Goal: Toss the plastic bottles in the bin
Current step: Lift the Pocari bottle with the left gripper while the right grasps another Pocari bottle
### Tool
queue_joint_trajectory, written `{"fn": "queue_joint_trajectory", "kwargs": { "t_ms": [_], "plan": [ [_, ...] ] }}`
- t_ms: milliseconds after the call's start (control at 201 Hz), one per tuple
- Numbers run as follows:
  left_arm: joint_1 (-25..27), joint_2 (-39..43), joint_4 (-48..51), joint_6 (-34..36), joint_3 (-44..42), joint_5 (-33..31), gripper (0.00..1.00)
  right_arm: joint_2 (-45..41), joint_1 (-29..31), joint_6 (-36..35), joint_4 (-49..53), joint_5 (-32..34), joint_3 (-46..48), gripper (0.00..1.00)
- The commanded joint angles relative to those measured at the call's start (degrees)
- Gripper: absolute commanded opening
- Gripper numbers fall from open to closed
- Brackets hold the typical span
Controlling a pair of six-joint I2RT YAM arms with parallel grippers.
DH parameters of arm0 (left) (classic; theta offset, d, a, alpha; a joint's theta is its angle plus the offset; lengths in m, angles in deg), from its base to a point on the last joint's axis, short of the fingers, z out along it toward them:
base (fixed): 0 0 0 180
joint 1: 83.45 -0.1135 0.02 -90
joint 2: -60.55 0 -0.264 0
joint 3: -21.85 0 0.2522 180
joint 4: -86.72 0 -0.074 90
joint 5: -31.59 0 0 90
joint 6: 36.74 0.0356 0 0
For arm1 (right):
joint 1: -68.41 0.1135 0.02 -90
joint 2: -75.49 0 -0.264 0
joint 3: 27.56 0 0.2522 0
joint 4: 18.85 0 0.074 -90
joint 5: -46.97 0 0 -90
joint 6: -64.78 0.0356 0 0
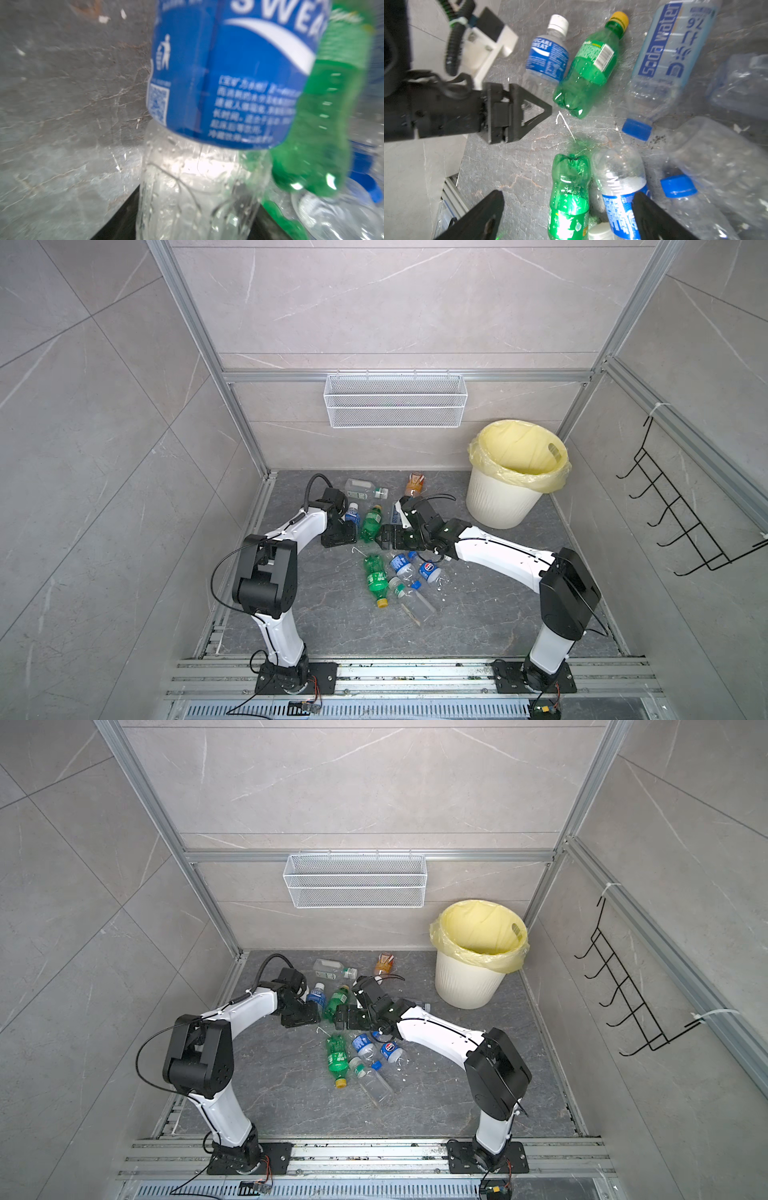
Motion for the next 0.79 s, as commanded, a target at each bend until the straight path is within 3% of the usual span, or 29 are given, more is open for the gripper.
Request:
{"fn": "queue_joint_trajectory", "kwargs": {
  "t_ms": [0, 363, 787],
  "plan": [
    [0.3, 6.3, -3.8, 1.0, -1.5, 1.1, 0.48, -1.8, -1.2, 1.8, 0.1, -1.5, -1.8, 0.99],
    [1.4, 14.5, -14.7, -0.7, -7.1, 13.8, 0.48, -1.7, -5.8, 3.3, 1.4, -3.1, -6.6, 1.0],
    [9.4, 18.0, -20.1, 1.2, -9.8, 22.3, 0.49, -0.5, -8.3, 6.2, -1.0, -5.4, -7.9, 0.96]
  ]
}}
